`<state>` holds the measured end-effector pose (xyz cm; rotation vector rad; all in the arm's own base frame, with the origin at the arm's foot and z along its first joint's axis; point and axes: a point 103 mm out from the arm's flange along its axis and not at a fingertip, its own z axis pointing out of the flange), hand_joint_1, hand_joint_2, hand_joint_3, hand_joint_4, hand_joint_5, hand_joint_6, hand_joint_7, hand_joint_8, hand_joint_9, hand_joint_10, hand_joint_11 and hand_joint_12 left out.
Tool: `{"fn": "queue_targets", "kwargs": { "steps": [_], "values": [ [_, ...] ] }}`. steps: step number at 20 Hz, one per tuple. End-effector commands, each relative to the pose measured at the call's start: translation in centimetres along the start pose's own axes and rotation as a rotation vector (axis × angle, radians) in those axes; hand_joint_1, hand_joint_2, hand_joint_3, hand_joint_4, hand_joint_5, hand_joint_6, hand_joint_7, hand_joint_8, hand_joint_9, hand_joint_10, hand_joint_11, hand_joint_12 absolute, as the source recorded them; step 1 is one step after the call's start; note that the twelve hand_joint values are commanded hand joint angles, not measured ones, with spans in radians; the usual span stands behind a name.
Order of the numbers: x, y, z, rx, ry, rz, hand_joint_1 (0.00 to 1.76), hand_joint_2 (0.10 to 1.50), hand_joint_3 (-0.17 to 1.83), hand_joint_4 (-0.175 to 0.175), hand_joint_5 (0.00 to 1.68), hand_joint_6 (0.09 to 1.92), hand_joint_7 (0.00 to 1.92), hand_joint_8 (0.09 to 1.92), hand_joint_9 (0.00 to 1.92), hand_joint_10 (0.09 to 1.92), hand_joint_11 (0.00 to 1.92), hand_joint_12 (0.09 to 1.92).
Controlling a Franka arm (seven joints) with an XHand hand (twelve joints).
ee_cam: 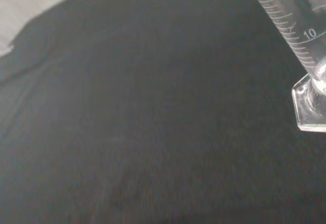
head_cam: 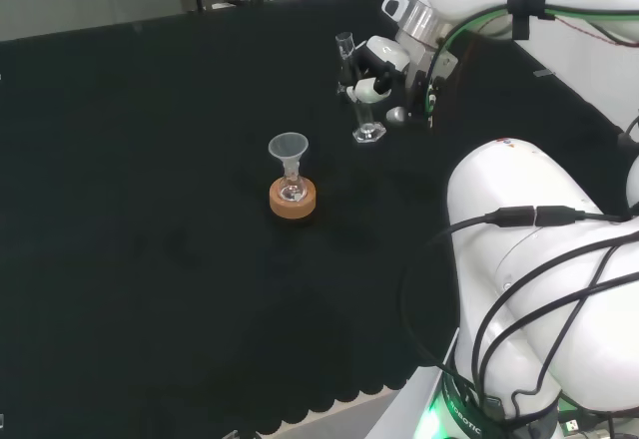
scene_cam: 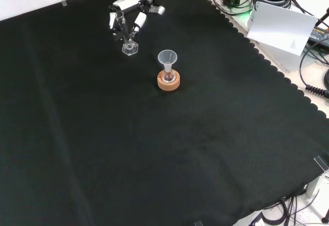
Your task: Put the graduated cylinder back on the table.
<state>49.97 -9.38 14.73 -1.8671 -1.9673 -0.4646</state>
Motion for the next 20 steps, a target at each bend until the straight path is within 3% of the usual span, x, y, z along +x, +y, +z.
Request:
{"fn": "queue_targets", "kwargs": {
  "steps": [1,7,20],
  "values": [
    [-1.4,2.1,1.8,-0.087,0.075,-0.016,1.26,1.12,0.0,-0.175,0.96,1.04,0.98,1.02,1.38,0.09,1.17,0.75],
    [-2.3,2.8,3.1,-0.087,0.128,-0.001,1.25,1.13,0.0,-0.175,0.95,1.05,0.97,1.04,1.36,0.09,1.16,0.76],
    [-2.3,2.6,4.5,-0.117,0.142,0.011,1.25,1.14,0.0,-0.175,0.92,1.11,0.93,1.1,1.33,0.09,1.12,0.79]
  ]
}}
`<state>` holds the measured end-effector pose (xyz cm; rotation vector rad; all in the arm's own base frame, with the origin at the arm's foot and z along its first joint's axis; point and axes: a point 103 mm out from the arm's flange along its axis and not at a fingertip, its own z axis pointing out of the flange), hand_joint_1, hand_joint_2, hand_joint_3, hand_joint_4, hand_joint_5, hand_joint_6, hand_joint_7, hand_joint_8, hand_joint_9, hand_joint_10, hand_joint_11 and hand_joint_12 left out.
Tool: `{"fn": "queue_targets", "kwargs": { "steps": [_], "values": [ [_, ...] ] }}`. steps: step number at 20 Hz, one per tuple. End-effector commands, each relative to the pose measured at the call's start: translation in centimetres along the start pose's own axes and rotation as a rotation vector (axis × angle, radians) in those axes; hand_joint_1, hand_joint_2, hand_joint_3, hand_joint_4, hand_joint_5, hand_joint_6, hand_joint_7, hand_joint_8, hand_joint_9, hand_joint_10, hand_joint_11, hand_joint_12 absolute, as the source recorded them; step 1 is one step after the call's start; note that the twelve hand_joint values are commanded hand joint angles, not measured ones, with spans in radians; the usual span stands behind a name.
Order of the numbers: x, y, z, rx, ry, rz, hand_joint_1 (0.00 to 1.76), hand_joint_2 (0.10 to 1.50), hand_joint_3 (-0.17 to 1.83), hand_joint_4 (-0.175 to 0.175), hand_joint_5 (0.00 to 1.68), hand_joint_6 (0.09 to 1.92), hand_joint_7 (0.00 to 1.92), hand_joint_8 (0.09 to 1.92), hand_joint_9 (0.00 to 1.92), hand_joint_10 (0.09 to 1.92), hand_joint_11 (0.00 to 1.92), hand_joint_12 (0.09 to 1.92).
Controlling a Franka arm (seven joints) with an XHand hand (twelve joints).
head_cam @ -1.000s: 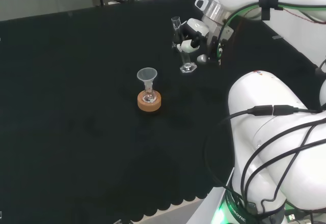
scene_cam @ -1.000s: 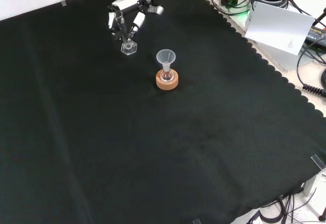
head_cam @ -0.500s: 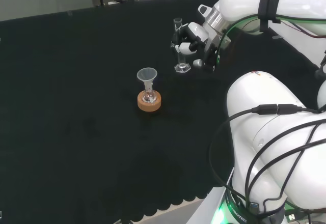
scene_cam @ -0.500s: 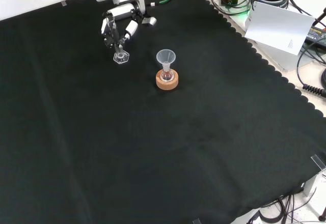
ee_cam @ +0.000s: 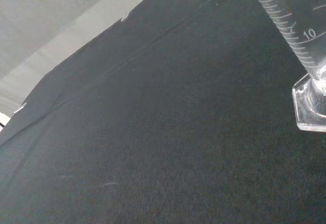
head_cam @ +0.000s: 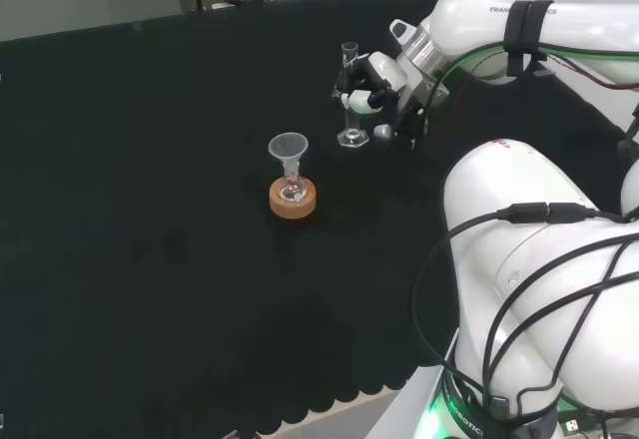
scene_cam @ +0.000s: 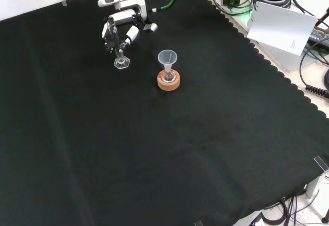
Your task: Put the graduated cylinder back on the table.
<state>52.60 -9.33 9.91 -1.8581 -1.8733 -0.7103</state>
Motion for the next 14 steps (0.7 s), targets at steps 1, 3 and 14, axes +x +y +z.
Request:
{"fn": "queue_targets", "kwargs": {
  "steps": [1,3,14],
  "values": [
    [0.2,-0.3,0.5,0.009,-0.003,0.002,1.24,1.15,0.0,-0.175,0.91,1.12,0.92,1.11,1.33,0.09,1.11,0.8],
    [0.3,-0.4,0.6,0.017,-0.001,-0.001,1.24,1.16,0.0,-0.175,0.89,1.14,0.9,1.15,1.32,0.09,1.1,0.81],
    [0.4,-1.5,0.2,0.052,-0.006,0.003,1.14,1.17,0.0,-0.175,0.88,1.15,0.84,0.69,1.23,0.09,1.02,0.9]
  ]
}}
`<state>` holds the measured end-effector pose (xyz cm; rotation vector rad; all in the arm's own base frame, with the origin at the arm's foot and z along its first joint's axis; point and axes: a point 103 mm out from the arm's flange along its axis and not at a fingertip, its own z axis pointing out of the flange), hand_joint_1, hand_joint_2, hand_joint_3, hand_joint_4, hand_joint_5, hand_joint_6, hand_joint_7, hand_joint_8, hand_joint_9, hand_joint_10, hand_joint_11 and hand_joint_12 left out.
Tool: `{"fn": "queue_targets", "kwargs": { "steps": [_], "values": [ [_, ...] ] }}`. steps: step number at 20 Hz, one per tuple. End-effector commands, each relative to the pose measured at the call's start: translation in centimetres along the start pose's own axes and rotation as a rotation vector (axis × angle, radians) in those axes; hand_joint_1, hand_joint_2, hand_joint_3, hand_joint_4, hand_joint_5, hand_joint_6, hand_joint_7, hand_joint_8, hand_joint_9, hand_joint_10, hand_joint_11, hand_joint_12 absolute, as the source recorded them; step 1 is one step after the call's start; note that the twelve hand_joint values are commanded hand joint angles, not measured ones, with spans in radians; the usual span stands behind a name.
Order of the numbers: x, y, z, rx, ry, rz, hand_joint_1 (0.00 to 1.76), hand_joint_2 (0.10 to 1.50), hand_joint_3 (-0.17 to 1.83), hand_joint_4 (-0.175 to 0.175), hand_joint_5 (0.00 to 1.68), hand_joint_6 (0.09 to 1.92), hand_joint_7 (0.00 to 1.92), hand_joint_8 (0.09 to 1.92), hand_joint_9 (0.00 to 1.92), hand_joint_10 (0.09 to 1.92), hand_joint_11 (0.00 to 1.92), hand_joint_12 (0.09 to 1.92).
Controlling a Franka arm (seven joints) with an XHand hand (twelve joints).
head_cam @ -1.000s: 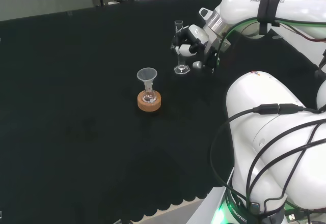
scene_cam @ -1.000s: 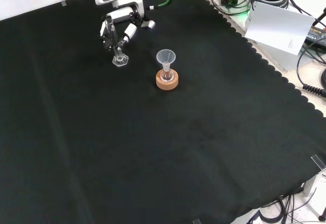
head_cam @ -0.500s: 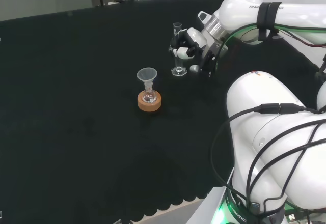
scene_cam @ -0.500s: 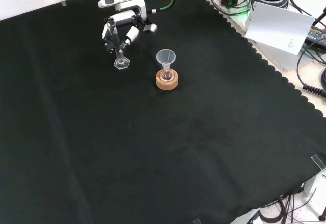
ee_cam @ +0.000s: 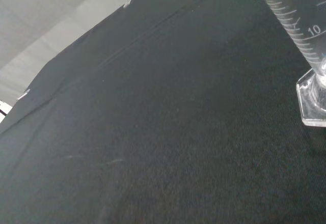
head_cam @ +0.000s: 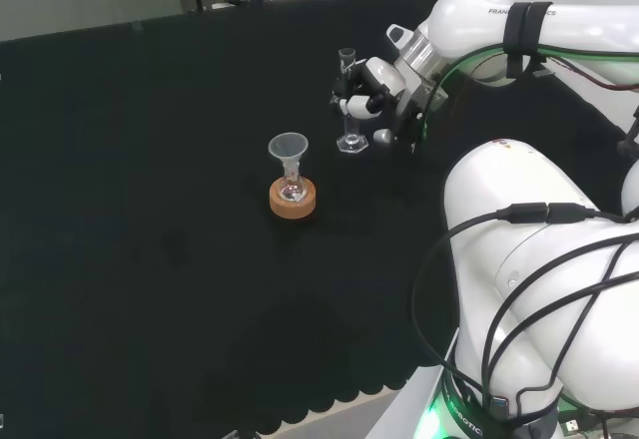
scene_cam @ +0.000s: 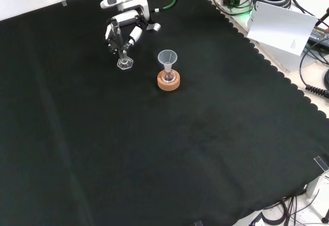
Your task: Put the graduated cylinder back on the table.
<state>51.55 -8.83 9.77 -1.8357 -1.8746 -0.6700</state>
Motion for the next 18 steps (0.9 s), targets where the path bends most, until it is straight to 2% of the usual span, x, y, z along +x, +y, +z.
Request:
{"fn": "queue_targets", "kwargs": {
  "steps": [1,7,9,10,13,18],
  "values": [
    [0.07,-0.58,-0.16,0.019,-0.004,0.004,1.14,1.17,0.0,-0.175,0.88,1.15,0.84,0.69,1.23,0.09,1.02,0.91],
    [0.03,-0.94,-0.09,0.031,0.01,0.01,1.14,1.16,0.0,-0.171,0.88,1.14,0.8,0.68,1.22,0.09,1.0,0.92],
    [0.01,-1.0,-0.14,0.03,0.015,0.009,1.16,1.13,-0.03,-0.106,0.84,0.89,0.78,0.66,1.2,0.09,0.97,0.94],
    [0.0,-1.01,-0.14,0.032,0.017,0.009,1.17,1.13,-0.04,-0.087,0.84,0.79,0.77,0.65,1.19,0.09,0.96,0.94],
    [-0.03,-1.04,-0.19,0.043,0.028,0.009,1.16,1.13,-0.09,-0.064,0.82,0.68,0.72,0.64,1.16,0.09,0.91,0.97],
    [-0.34,-1.04,-0.69,0.065,0.027,0.023,1.09,1.14,-0.17,-0.05,0.72,0.68,0.63,0.65,1.06,0.09,0.73,1.1]
  ]
}}
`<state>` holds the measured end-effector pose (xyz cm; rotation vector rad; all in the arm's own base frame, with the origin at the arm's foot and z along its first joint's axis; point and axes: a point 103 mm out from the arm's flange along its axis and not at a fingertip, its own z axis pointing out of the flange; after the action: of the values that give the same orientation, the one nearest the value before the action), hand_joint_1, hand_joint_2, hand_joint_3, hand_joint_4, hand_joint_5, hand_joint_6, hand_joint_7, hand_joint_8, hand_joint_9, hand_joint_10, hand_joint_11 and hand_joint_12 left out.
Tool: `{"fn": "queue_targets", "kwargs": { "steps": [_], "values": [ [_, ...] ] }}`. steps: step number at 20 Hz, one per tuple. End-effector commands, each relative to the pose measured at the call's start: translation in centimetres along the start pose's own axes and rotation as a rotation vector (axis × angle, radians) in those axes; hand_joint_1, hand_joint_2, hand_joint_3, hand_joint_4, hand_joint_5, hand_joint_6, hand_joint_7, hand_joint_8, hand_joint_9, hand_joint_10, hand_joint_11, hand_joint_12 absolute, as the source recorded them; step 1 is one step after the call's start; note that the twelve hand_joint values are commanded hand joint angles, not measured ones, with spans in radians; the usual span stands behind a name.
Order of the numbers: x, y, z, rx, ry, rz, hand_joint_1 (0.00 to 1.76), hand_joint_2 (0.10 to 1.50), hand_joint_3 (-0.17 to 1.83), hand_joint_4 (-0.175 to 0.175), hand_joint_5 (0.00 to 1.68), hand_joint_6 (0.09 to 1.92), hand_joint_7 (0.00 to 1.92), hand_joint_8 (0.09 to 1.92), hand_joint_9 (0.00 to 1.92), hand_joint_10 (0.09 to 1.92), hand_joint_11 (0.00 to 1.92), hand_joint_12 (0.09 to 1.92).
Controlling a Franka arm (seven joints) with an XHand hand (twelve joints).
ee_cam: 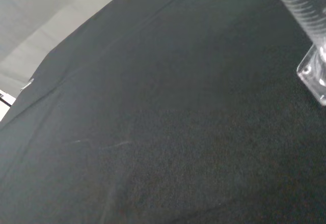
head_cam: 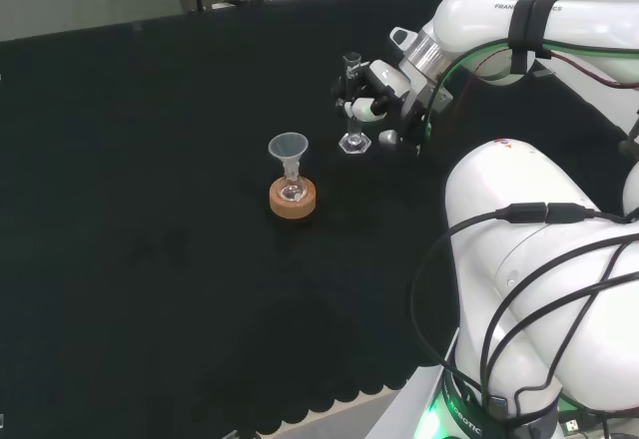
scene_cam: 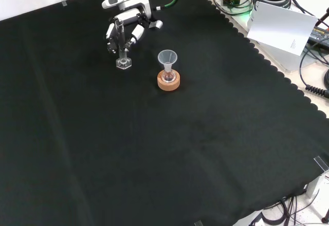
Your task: Put the graduated cylinder back on the table.
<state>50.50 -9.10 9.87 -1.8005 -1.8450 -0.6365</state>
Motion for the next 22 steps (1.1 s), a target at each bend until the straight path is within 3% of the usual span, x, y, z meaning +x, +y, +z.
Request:
{"fn": "queue_targets", "kwargs": {
  "steps": [1,6,9,16,22],
  "values": [
    [-0.2,0.0,-0.6,0.018,0.0,0.012,1.08,1.13,-0.17,-0.048,0.7,0.68,0.61,0.65,1.04,0.09,0.69,1.13],
    [0.1,0.5,-2.3,0.031,0.002,0.021,1.0,1.09,-0.17,-0.059,0.49,0.61,0.49,0.65,0.91,0.09,0.48,1.25],
    [0.4,0.8,-3.4,0.032,-0.002,0.022,0.94,1.05,-0.17,-0.075,0.36,0.44,0.39,0.68,0.83,0.09,0.38,1.3],
    [1.4,0.6,-6.8,0.013,-0.034,0.009,0.87,0.99,-0.17,-0.081,0.28,0.18,0.24,0.69,0.68,0.09,0.25,1.35],
    [3.4,-0.6,-10.9,-0.031,-0.097,-0.018,0.84,0.97,-0.17,-0.079,0.26,0.1,0.15,0.69,0.59,0.09,0.15,1.39]
  ]
}}
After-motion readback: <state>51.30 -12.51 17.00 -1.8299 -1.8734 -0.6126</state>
